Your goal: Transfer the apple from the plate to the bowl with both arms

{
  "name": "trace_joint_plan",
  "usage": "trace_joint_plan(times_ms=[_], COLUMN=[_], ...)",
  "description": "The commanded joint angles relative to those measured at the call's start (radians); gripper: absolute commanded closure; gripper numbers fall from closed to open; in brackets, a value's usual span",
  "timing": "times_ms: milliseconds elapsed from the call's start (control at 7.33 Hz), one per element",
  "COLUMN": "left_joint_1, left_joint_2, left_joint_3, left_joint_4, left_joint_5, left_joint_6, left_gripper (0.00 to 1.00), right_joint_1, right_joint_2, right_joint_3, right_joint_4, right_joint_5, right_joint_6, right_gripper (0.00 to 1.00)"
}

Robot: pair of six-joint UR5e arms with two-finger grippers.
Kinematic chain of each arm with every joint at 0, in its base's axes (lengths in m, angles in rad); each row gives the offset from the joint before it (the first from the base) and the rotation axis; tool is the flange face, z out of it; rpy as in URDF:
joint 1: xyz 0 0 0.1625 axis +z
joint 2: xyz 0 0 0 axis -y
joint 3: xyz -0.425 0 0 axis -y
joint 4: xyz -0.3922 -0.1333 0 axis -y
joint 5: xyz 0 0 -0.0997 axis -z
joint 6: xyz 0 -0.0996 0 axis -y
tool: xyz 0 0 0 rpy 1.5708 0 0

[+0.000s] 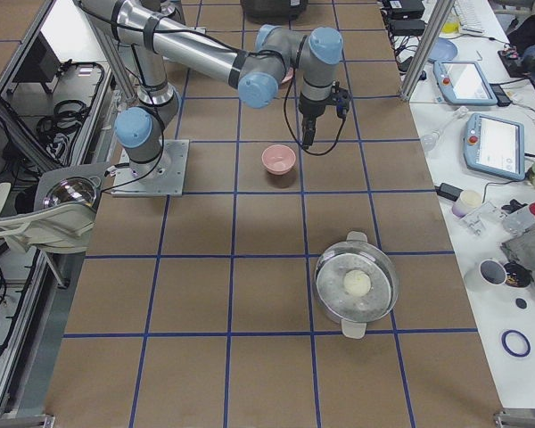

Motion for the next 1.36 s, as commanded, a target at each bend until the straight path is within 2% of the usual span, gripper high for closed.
trace_joint_plan(times_ms=[0, 136, 273, 409, 545, 682, 818, 1227], left_joint_1=[-0.036, -0.043, -0.043, -0.047, -0.070, -0.092, -0.093, -0.093], left_joint_2=[-0.053, -0.099, -0.157, -0.200, -0.217, -0.242, -0.266, -0.297], left_joint_3=[-0.149, -0.238, -0.304, -0.333, -0.340, -0.340, -0.341, -0.352], left_joint_4=[0.249, 0.381, 0.499, 0.526, 0.526, 0.536, 0.536, 0.534], left_joint_5=[-0.001, -0.009, -0.055, -0.057, -0.054, -0.055, -0.054, -0.043], left_joint_6=[-0.035, -0.071, -0.072, -0.079, -0.097, -0.129, -0.129, -0.120], left_gripper=[0.02, 0.03, 0.02, 0.01, 0.01, 0.01, 0.00, 0.00], right_joint_1=[-0.001, -0.001, -0.001, -0.001, -0.001, -0.001, -0.001, -0.001], right_joint_2=[0.076, 0.082, 0.084, 0.085, 0.084, 0.082, 0.082, 0.075], right_joint_3=[0.178, 0.223, 0.239, 0.242, 0.240, 0.240, 0.239, 0.239], right_joint_4=[-0.226, -0.278, -0.286, -0.285, -0.283, -0.283, -0.288, -0.277], right_joint_5=[0.005, 0.005, 0.005, 0.005, 0.005, 0.004, 0.007, 0.005], right_joint_6=[-0.001, -0.003, -0.003, -0.003, -0.003, -0.023, -0.059, -0.061], right_gripper=[0.00, 0.00, 0.00, 0.00, 0.06, 0.65, 1.00, 1.00])
